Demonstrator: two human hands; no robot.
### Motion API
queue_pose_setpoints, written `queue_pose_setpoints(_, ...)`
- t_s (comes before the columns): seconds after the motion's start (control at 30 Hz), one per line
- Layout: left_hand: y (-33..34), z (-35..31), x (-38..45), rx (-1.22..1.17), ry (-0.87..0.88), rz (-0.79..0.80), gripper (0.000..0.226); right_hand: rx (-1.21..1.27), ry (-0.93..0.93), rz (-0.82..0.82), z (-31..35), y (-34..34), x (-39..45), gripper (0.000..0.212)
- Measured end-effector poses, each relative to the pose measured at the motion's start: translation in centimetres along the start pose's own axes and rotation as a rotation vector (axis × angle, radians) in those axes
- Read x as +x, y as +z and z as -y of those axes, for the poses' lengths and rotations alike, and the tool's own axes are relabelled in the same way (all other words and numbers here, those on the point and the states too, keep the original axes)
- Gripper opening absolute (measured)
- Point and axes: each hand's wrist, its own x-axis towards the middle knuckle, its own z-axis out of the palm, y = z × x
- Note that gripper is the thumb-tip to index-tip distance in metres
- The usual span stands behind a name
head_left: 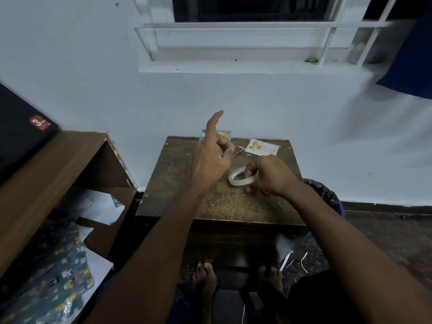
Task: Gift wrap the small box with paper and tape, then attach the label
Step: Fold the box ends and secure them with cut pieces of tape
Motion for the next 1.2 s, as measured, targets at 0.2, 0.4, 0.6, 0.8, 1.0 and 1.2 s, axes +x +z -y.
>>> queue_pose_setpoints(0.2, -1.4, 0.9, 0.6, 0.145, -0.023, -0.104, 0.099, 0.074, -0.005, 0.008, 1.2, 0.7, 1.1, 0.037)
queue_pose_setpoints(0.4, -1.6, 2.0, 1.0, 0.189, -0.04, -0.06, 0.106, 0.233, 0.058, -0.252, 2.2, 1.7, 2.7, 0.043)
queue_pose_setpoints(0.6, -1.4, 2.0, 1.1, 0.16, -0.041, -0.023, 0.11, 0.549, -0.069, -0.455, 2.0, 2.0, 3.6, 0.062)
queue_pose_setpoints(0.8, -1.7, 2.7, 1.3, 0.014, -0.034, -0.005, 0.111, 0.596, -0.159, -0.473, 2.2, 3.0, 4.9, 0.048)
queue_pose_setpoints(1.0, -2.5, 2.8, 1.4, -0.314, -0.166, -0.004, 0.076, 0.614, -0.13, -0.513, 2.4, 3.5, 5.6, 0.048)
queue_pose_setpoints(1.2, -3.0, 2.3, 1.4, -0.355, -0.197, 0.006, 0.054, 0.671, -0.115, -0.494, 3.0, 3.5, 5.8, 0.047)
